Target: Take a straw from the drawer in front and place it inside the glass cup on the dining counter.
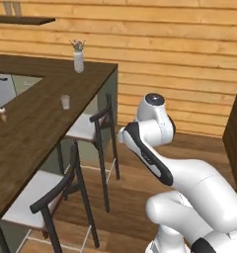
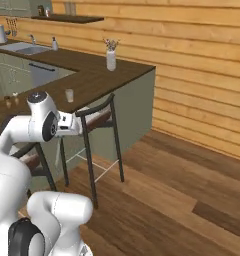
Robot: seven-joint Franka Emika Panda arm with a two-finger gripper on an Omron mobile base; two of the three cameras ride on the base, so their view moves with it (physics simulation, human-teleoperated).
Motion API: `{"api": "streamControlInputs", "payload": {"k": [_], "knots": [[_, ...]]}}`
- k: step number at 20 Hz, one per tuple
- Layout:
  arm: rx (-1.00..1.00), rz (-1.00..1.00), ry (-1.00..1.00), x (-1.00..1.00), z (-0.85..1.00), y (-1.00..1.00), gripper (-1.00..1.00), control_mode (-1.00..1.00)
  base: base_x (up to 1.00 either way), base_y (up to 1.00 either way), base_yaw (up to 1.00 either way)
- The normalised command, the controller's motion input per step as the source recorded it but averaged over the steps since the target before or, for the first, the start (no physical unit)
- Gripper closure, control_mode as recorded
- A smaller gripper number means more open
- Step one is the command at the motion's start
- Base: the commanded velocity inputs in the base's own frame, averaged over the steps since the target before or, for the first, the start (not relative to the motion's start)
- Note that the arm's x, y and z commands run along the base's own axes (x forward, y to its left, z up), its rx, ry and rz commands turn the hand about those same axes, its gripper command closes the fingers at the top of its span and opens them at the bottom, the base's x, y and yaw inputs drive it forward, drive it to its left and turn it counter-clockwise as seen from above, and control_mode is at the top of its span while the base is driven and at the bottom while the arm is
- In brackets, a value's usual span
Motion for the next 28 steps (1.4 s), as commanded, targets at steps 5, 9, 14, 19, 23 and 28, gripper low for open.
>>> {"api": "streamControlInputs", "payload": {"k": [5,9,14,19,23,28], "knots": [[0.0,0.0,0.0,0.0,0.0,0.0,1.0,1.0,0.54,-0.71,0.54],[0.0,0.0,0.0,0.0,0.0,0.0,1.0,1.0,0.62,-0.74,0.51],[0.0,0.0,0.0,0.0,0.0,0.0,1.0,1.0,0.62,-0.72,0.51],[0.0,0.0,0.0,0.0,0.0,0.0,1.0,1.0,0.53,-0.69,0.53],[0.0,0.0,0.0,0.0,0.0,0.0,1.0,1.0,0.47,-0.73,0.52],[0.0,0.0,0.0,0.0,0.0,0.0,1.0,1.0,0.51,-0.82,0.48]]}}
